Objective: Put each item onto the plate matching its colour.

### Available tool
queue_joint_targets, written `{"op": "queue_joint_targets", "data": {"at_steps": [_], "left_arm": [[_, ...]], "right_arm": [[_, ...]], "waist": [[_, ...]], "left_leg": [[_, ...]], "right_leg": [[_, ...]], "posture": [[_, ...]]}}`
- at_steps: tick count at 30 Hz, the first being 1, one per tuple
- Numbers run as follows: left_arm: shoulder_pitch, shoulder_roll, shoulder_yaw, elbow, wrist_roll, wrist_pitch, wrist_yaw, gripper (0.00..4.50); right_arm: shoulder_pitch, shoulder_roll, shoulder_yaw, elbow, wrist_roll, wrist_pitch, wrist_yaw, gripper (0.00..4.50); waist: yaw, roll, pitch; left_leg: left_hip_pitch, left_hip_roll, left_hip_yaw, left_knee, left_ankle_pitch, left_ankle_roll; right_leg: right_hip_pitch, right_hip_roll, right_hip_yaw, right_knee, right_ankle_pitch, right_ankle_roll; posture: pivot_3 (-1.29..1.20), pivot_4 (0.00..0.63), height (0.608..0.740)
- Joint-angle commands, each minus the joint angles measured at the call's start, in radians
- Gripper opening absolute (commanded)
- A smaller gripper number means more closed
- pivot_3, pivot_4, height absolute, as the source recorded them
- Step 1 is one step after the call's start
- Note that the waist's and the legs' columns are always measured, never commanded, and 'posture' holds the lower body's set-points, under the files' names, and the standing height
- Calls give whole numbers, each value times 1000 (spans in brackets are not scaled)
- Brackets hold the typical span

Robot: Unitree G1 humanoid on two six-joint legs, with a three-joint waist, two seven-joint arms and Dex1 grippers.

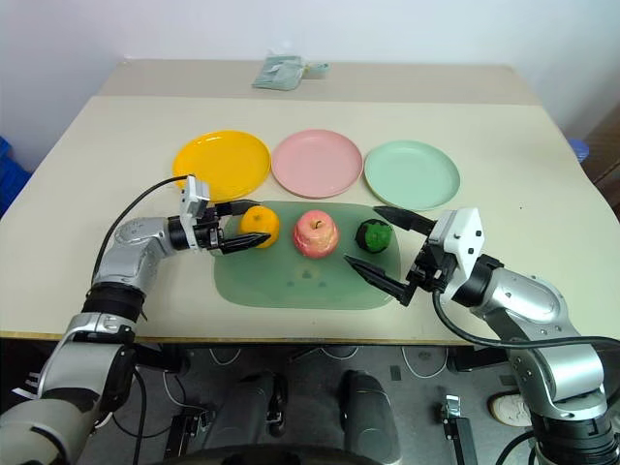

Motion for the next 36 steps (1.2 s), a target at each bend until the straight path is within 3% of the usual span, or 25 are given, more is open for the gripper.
{"op": "queue_joint_targets", "data": {"at_steps": [1,3,9,16,25,26,28,30,36], "left_arm": [[-34,-1,-9,13,33,-27,27,4250],[-39,-18,3,15,28,-32,51,3766],[-83,-32,95,7,-32,-40,138,3766],[-210,-31,209,145,30,-129,534,3766],[-281,-30,254,341,86,-209,841,3766],[-282,-31,252,350,83,-212,829,3766],[-282,-32,249,357,76,-198,805,4442],[-281,-30,240,360,97,-234,822,4474],[-280,-46,278,290,-12,-253,608,4474]], "right_arm": [[-2,-7,-25,-41,-4,-21,-5,4486],[-4,-7,-23,-42,-7,-20,-9,4500],[-22,-5,-15,-30,-20,-24,-10,4500],[-215,74,34,104,-114,-51,-114,4500],[-256,89,100,113,-119,-11,-110,4500],[-257,88,100,113,-119,-10,-110,4500],[-257,83,102,112,-124,-12,-108,4500],[-251,75,105,108,-134,-18,-101,4500],[-233,76,96,87,-134,-9,-99,4500]], "waist": [[1,0,0],[1,0,0],[1,0,0],[-1,-1,0],[0,-2,1],[0,-2,1],[-1,-2,1],[-1,-2,1],[-1,-2,1]], "left_leg": [[0,0,0,0,0,0],[0,0,0,0,0,0],[0,0,-1,0,0,0],[1,-1,0,1,0,0],[0,-3,2,1,0,0],[0,-3,2,1,0,0],[0,-3,3,1,0,0],[0,-2,3,1,0,0],[0,-3,3,1,0,0]], "right_leg": [[0,0,0,0,0,0],[0,0,0,0,0,0],[0,0,0,0,0,0],[0,0,0,3,1,2],[0,-1,-1,4,2,5],[0,-1,-1,4,2,5],[0,-1,-1,4,2,5],[0,-1,-1,4,2,5],[0,-1,-1,4,2,5]], "posture": [[0,150,740],[0,150,740],[0,150,740],[0,150,740],[0,150,740],[0,150,740],[0,150,740],[0,150,740],[0,150,740]]}}
